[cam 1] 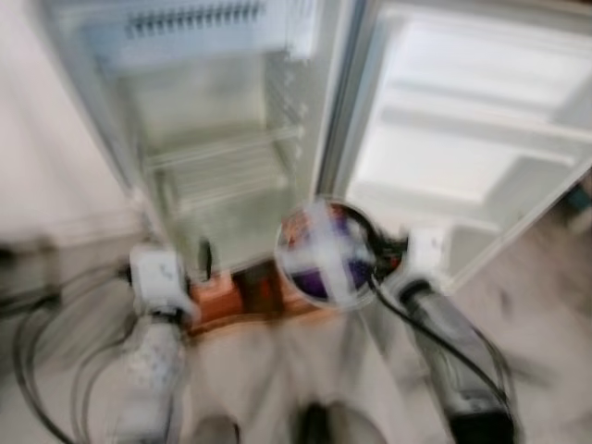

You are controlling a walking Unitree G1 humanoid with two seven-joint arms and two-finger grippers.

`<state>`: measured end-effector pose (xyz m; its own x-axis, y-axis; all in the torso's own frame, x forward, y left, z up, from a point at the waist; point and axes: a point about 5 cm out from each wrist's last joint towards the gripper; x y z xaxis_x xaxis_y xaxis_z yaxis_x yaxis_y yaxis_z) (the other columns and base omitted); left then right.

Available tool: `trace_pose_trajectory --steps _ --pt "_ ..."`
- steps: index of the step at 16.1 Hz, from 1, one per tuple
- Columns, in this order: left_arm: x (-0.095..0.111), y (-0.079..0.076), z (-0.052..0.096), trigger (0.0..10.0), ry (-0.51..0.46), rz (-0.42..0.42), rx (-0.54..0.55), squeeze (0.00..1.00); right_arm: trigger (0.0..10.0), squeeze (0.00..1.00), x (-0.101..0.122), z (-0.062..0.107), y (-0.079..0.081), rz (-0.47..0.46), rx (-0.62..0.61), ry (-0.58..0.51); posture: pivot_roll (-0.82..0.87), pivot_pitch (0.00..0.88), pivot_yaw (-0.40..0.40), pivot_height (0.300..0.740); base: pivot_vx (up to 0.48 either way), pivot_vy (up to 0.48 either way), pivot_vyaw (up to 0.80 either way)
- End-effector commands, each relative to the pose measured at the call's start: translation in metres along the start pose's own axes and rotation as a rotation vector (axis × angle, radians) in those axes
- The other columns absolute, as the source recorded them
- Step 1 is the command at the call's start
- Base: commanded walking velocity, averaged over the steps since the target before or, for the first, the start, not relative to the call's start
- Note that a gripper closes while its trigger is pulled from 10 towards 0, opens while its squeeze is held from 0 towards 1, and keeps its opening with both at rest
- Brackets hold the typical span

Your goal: Restocking fridge

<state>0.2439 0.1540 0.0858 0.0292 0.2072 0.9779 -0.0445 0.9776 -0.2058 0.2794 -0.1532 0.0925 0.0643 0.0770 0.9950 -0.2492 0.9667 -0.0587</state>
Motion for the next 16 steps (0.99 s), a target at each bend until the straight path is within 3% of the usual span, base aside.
trace_pose_trajectory --steps 1,3,8,16 --pt "0.0039 0.0083 0.0009 10.0 -0.006 -0.007 0.027 0.0 10.0 0.0 0.0083 -0.0013 0.0008 -0.001 -0.002 -0.037 0.16 0.158 -0.075 0.74 0.334 0.345 0.0" --pt "0.0037 0.0081 0.0017 10.0 -0.01 -0.003 0.028 0.0 10.0 0.0 0.0071 -0.0006 0.0034 0.0 0.012 -0.032 0.16 0.159 -0.074 0.74 0.307 0.371 0.0" --pt "0.0024 0.0072 0.0019 10.0 0.003 -0.005 0.045 0.0 10.0 0.0 0.0067 0.0001 0.0066 -0.001 0.051 -0.034 0.16 0.161 -0.075 0.74 0.0 0.0 0.0" --pt "0.0018 0.0079 0.002 10.0 0.023 -0.009 0.059 0.0 10.0 0.0 0.0092 0.0001 0.0076 0.003 0.075 -0.047 0.16 0.17 -0.08 0.74 0.0 0.0 0.69"
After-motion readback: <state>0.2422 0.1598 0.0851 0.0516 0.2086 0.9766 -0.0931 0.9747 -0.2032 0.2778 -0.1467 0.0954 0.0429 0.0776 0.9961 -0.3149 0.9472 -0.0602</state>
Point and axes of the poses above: a point about 5 cm out from each wrist's last joint towards the gripper, its own z axis pointing back from the gripper into the wrist, its own x axis along the axis of the wrist's last joint, y = z × x, and after that the axes turned 12 degrees about z, right-handed
